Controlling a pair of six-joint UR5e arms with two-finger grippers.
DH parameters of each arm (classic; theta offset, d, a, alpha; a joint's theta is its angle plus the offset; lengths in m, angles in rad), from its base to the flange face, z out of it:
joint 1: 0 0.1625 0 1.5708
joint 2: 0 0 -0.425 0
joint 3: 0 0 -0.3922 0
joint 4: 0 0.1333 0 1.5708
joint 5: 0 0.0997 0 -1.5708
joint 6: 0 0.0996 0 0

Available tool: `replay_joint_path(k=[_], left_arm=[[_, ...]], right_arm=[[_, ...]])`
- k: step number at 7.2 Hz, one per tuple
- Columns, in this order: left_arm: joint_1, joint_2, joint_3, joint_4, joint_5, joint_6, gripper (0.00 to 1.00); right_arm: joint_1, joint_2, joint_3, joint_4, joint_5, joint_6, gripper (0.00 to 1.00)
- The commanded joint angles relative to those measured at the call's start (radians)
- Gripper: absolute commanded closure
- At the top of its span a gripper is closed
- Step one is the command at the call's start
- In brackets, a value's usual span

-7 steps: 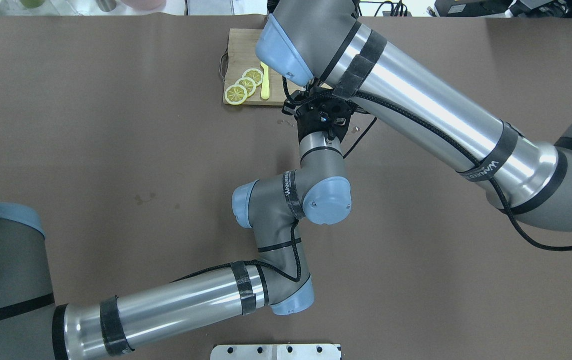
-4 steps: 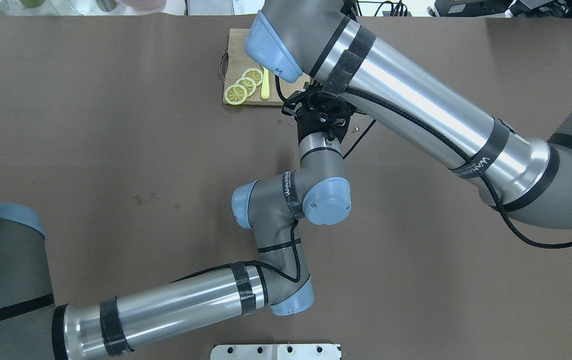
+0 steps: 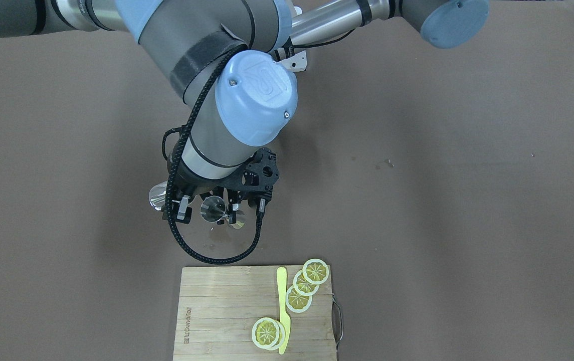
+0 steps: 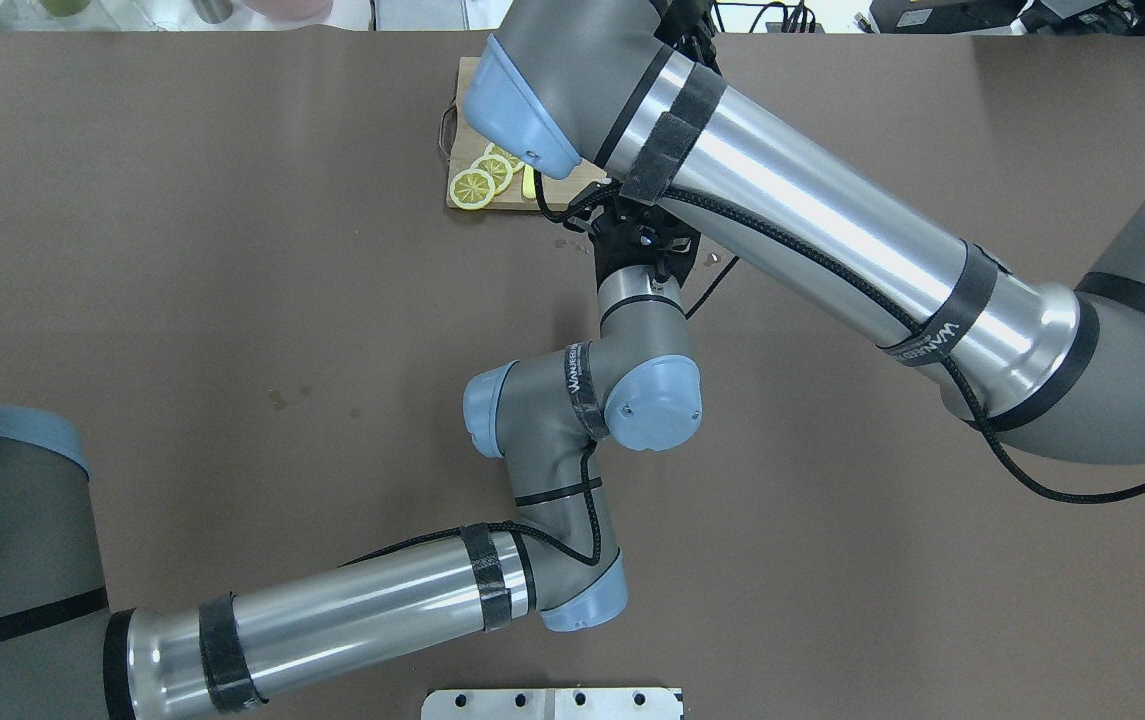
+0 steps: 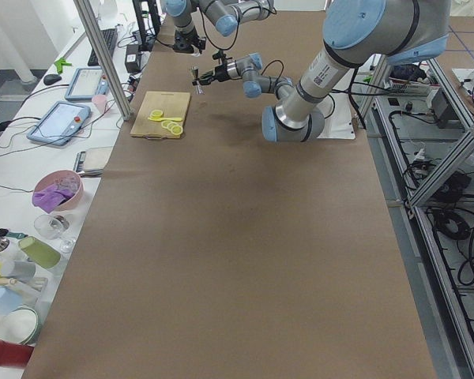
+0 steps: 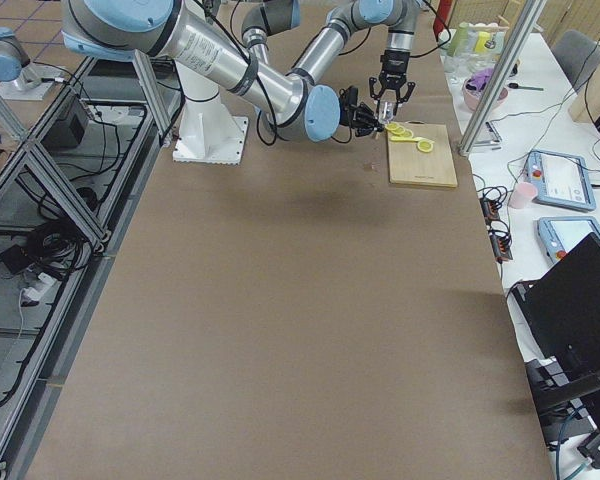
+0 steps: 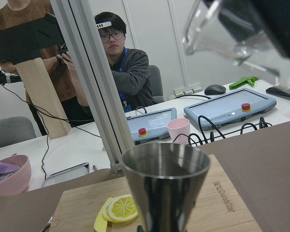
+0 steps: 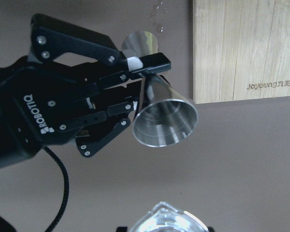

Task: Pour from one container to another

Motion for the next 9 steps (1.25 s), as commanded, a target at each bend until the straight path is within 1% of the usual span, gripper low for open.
replay_joint_path(k=[1,4,5,7,9], left_arm=[[0.0,0.002,-0.001,0.0,0.0,0.001,1.0],[0.0,0.0,-0.002,0.0,0.0,-0.001,1.0],[0.0,0.0,-0.002,0.0,0.0,-0.001,1.0],[0.0,0.0,-0.001,0.0,0.0,-0.001,1.0],[0.0,0.0,-0.002,0.0,0.0,-0.001,1.0]], right_arm=[[-0.008,0.025,-0.036,-0.008,-0.034,-0.025,1.0],[-0.011,0.054,-0.105,-0.009,-0.045,-0.035,1.0],[-0.014,0.056,-0.106,-0.025,-0.051,-0.035,1.0],[-0.019,0.079,-0.138,-0.032,-0.065,-0.064,1.0],[-0.028,0.091,-0.147,-0.051,-0.097,-0.087,1.0]])
